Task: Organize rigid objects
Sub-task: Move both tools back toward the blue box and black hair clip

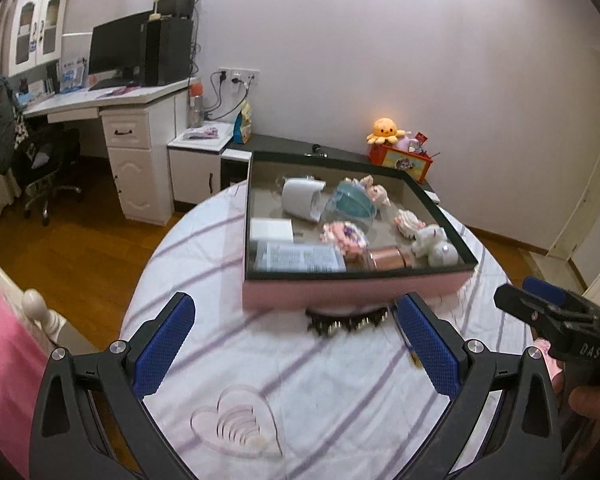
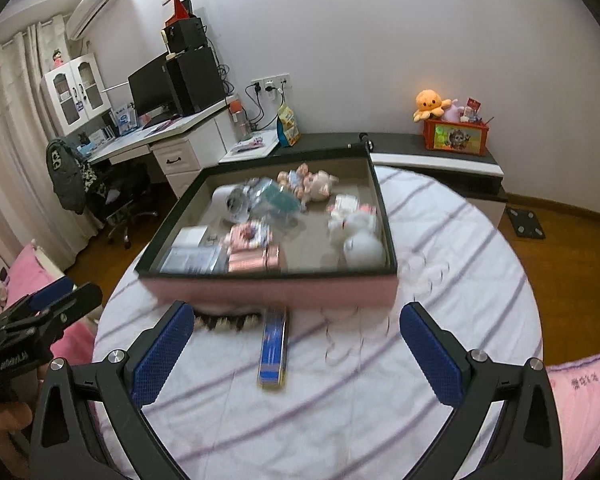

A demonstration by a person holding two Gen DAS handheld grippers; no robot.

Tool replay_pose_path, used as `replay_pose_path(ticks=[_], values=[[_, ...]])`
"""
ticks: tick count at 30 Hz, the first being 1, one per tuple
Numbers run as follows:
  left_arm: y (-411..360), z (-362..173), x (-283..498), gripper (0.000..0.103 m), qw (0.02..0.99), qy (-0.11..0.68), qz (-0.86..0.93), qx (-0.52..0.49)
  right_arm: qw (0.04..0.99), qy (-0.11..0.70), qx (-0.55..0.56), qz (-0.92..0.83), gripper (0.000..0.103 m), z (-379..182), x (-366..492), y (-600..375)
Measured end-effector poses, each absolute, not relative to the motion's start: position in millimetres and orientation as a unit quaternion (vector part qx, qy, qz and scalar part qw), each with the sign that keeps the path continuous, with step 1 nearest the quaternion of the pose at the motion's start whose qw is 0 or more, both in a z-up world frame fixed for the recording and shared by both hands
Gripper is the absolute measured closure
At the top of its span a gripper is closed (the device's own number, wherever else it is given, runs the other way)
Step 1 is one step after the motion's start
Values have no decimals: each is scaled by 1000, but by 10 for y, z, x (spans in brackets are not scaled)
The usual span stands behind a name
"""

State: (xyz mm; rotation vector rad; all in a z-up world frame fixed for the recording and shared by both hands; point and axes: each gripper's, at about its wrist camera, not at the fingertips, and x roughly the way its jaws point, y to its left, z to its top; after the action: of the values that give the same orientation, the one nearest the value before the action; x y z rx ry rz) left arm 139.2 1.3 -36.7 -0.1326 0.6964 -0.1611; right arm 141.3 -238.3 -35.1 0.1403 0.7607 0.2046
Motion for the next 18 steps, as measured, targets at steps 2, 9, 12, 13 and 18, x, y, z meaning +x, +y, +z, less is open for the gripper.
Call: replay_pose_path(ticks=[2, 9, 12, 13, 18], values=[[16, -402, 1290, 0, 934, 343, -77, -67, 919, 375, 70, 101, 0, -402, 1279, -2376], [11, -577, 1002, 0, 925, 365, -80, -73, 911, 389, 72, 115, 0, -558, 981, -2316], [15, -633, 924, 0, 921, 373, -81, -74, 908, 397, 76, 114, 0, -620, 958, -2319], [15, -642, 905, 0, 921, 374, -81, -74, 907, 398, 78, 115, 0, -640, 959, -2321], [50, -694, 892, 0, 918, 381, -78, -79, 905, 403, 73, 115, 0, -673, 1021, -2266]])
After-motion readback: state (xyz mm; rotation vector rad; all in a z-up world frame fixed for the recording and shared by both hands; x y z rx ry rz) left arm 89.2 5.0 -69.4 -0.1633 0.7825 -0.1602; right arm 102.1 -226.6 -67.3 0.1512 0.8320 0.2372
